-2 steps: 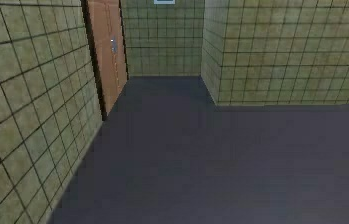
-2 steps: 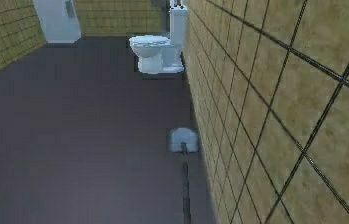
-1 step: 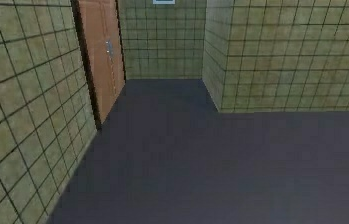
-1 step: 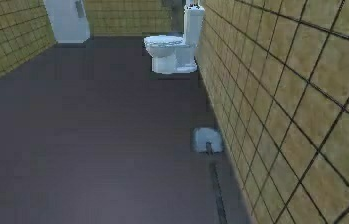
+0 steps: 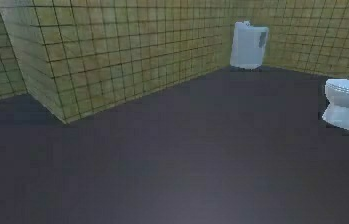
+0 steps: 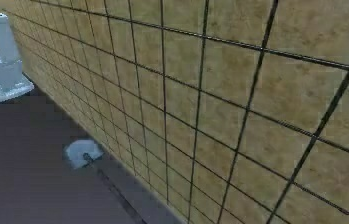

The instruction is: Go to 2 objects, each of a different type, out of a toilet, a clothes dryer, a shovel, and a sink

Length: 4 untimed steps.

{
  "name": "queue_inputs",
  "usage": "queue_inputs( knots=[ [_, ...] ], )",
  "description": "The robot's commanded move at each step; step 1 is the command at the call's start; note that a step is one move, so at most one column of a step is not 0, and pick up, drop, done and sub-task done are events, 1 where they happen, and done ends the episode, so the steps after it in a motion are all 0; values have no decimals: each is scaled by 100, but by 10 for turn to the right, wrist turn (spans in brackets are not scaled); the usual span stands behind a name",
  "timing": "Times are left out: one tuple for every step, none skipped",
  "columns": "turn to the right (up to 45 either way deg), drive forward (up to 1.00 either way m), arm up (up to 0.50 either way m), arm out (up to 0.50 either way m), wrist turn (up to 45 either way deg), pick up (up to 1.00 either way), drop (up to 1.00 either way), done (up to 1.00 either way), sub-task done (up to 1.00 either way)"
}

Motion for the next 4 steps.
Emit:
queue_inputs(
  knots=[
    [450,0,0,0,0,0,0,0,0],
    [330,0,0,0,0,0,0,0,0],
    [0,0,0,0,0,0,0,0,100],
    [-330,0,0,0,0,0,0,0,0]
  ],
)
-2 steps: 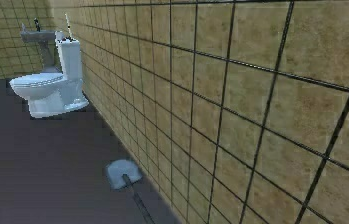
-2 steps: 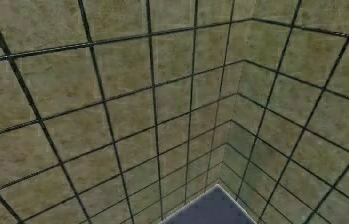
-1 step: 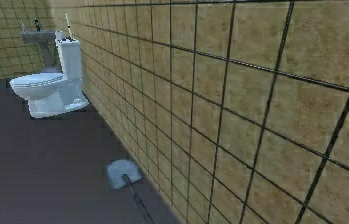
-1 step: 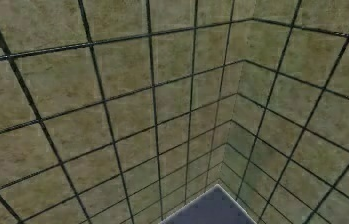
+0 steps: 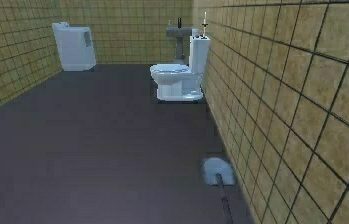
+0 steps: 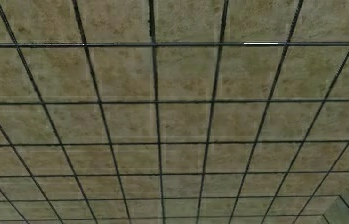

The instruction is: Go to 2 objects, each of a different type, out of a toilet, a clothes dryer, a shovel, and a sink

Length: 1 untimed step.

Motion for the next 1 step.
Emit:
queue_inputs(
  knots=[
    [0,100,0,0,0,0,0,0,0]
  ],
)
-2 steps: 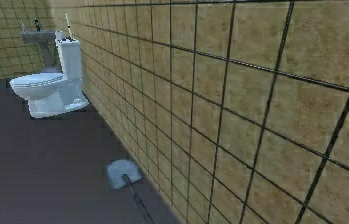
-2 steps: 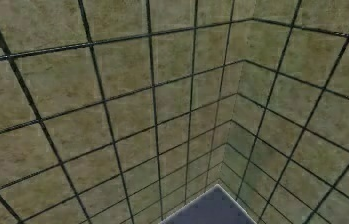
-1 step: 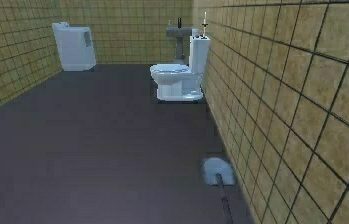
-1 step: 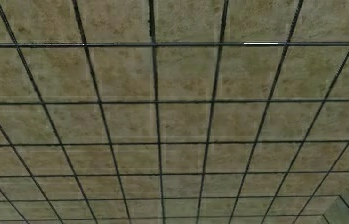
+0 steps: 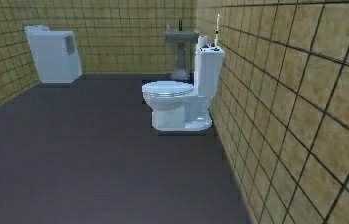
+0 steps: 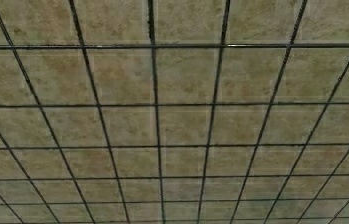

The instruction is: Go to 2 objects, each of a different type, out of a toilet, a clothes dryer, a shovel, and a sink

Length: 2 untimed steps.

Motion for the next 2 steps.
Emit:
queue_inputs(
  knots=[
    [0,100,0,0,0,0,0,0,0],
    [-60,0,0,0,0,0,0,0,0]
  ],
)
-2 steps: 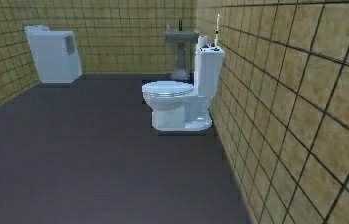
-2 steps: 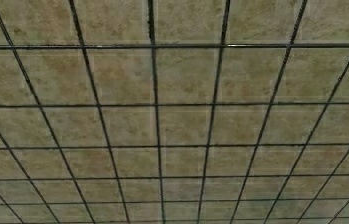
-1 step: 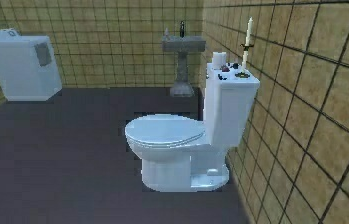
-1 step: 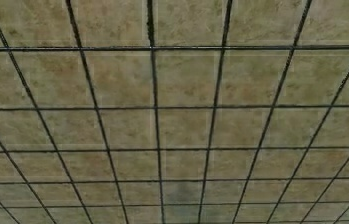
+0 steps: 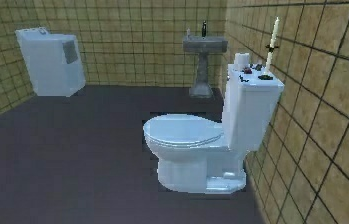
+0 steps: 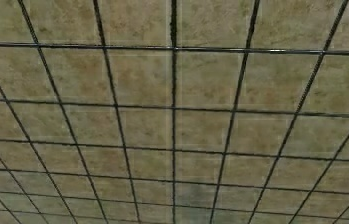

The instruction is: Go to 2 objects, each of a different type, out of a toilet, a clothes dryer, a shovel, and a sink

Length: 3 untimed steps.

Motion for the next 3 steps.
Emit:
queue_inputs(
  knots=[
    [0,55,0,0,0,0,0,0,0],
    [120,0,0,0,0,0,0,0,0],
    [0,0,0,0,0,0,0,100,0]
  ],
)
